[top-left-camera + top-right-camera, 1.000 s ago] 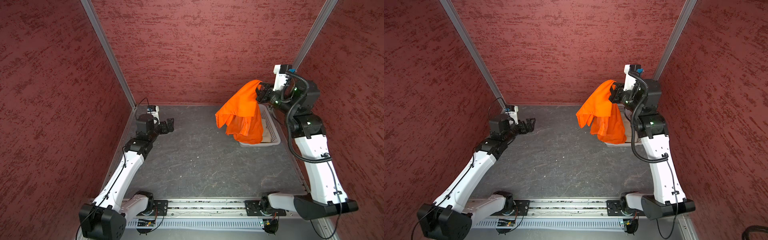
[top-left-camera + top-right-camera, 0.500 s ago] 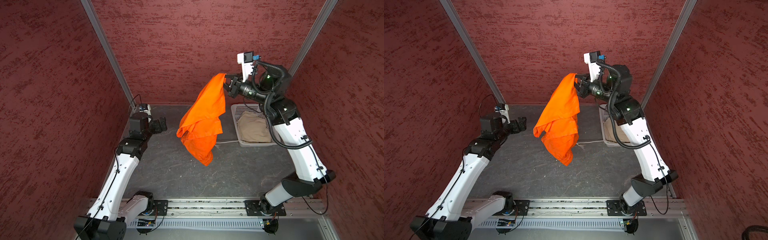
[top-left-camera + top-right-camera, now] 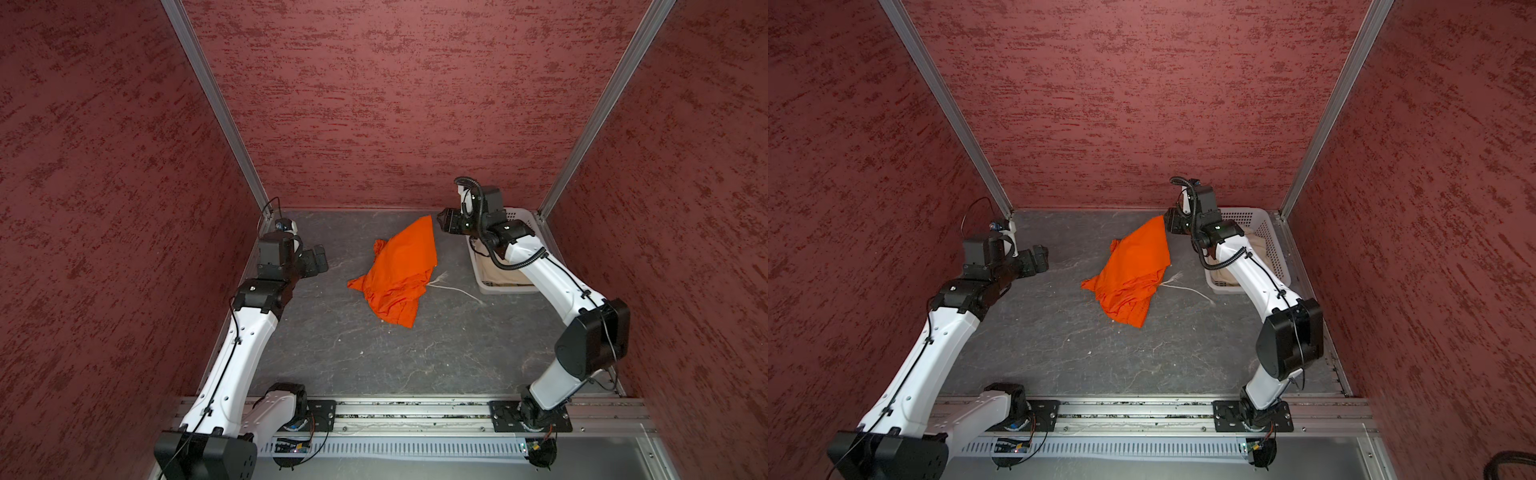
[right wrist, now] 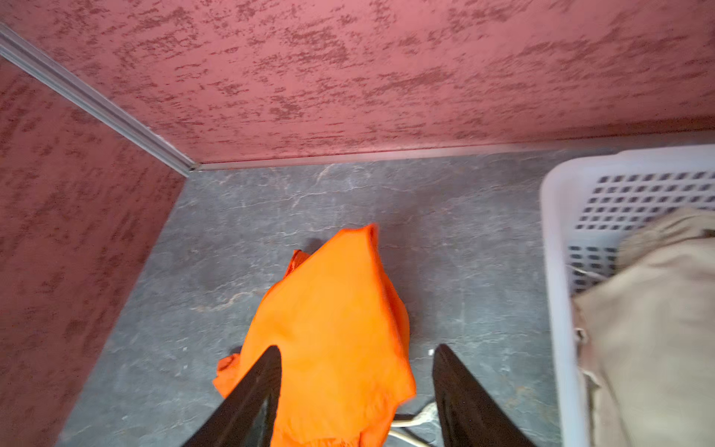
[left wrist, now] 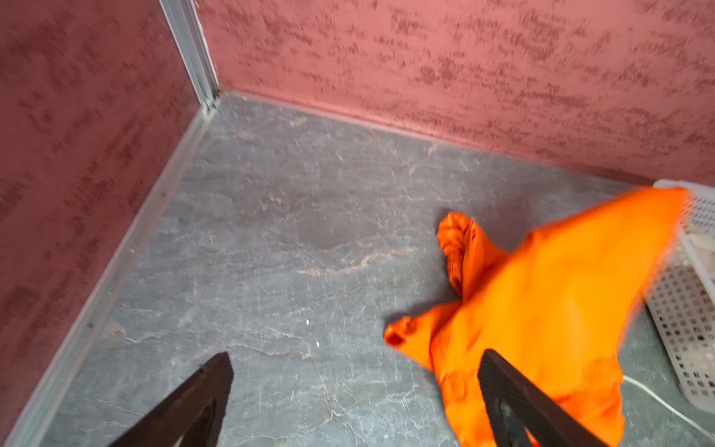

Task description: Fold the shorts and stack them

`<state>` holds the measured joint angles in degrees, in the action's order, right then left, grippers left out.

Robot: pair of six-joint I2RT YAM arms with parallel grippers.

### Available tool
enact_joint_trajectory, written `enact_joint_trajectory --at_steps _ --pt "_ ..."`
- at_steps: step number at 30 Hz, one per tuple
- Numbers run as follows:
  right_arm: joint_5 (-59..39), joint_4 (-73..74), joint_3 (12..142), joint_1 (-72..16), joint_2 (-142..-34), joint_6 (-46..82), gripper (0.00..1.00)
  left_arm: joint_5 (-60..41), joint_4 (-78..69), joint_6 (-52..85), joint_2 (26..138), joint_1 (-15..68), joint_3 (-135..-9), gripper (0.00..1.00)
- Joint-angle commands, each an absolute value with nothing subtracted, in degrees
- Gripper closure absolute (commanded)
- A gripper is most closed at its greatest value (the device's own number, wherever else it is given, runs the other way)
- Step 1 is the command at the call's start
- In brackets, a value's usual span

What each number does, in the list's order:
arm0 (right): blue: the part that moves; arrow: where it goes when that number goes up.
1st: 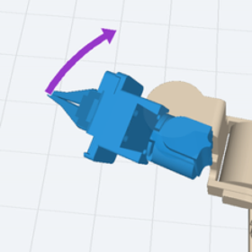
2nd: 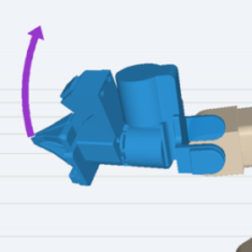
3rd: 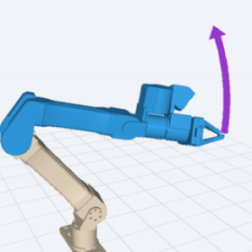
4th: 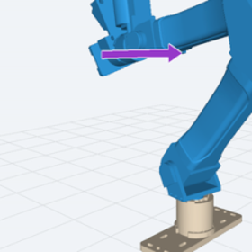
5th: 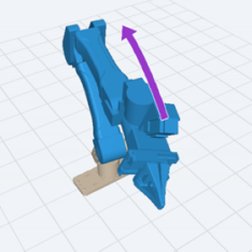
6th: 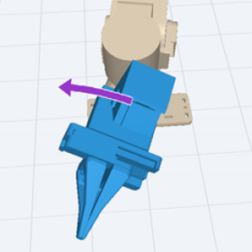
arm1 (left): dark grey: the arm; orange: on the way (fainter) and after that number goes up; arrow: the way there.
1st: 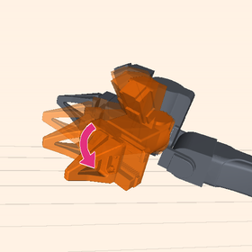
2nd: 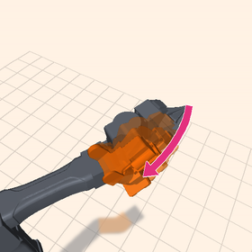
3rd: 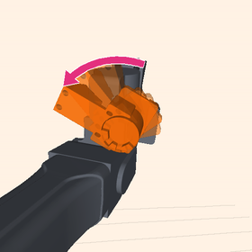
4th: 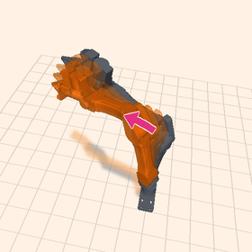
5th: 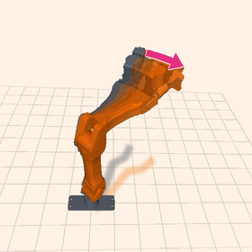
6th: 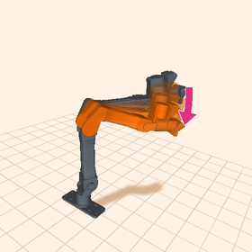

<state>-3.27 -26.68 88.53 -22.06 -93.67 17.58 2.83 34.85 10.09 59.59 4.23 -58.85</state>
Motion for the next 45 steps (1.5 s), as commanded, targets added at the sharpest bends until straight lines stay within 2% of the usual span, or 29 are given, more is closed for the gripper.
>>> enact_joint_trajectory --at_steps 1,6,12,20,28,30,36,39,43,45 --pt "7.23 -28.77 86.75 -27.7 -85.97 10.21 0.36 -1.26 32.71 12.21 60.11 4.32 -55.94 0.0" --pt "9.88 -29.33 77.89 -40.61 -81.85 2.71 0.36 -2.86 30.56 13.69 60.86 4.9 -53.04 0.0" --pt "8.38 -32.52 72.74 -51.65 -91.61 -1.03 0.36 -4.28 29.85 14.13 62.05 5.02 -51.45 0.0" --pt "8.16 -29.62 70.62 -52.29 -102.08 -1.36 0.27 -5.09 29.27 14.3 62.28 4.85 -50.54 0.0" --pt "5.74 -28.44 69.04 -48.35 -110.1 1.21 0.29 -5.47 28.61 14.16 62.67 4.88 -50.36 0.0" --pt "4.63 -27.59 68.52 -47.37 -111.19 1.57 0.35 -5.58 28.66 14.07 62.54 4.86 -50.37 0.0" --pt "2.98 -26.02 68.12 -45.97 -111.08 2.62 0.77 -5.75 28.13 13.89 61.07 4.97 -49.77 0.0" --pt "-0.38 -26.1 70.25 -45.79 -107.02 3.38 0.91 -6.92 27.04 13.61 60.09 5.4 -49.16 0.0" --pt "-7.69 -26.15 77.06 -45.79 -99.77 4.81 1.0 -8.68 25.72 14.35 58.71 6.12 -48.73 0.0" --pt "-11.95 -25.78 81.71 -45.79 -97.27 5.33 1.0 -8.79 26.09 14.54 58.17 6.33 -49.31 0.0"
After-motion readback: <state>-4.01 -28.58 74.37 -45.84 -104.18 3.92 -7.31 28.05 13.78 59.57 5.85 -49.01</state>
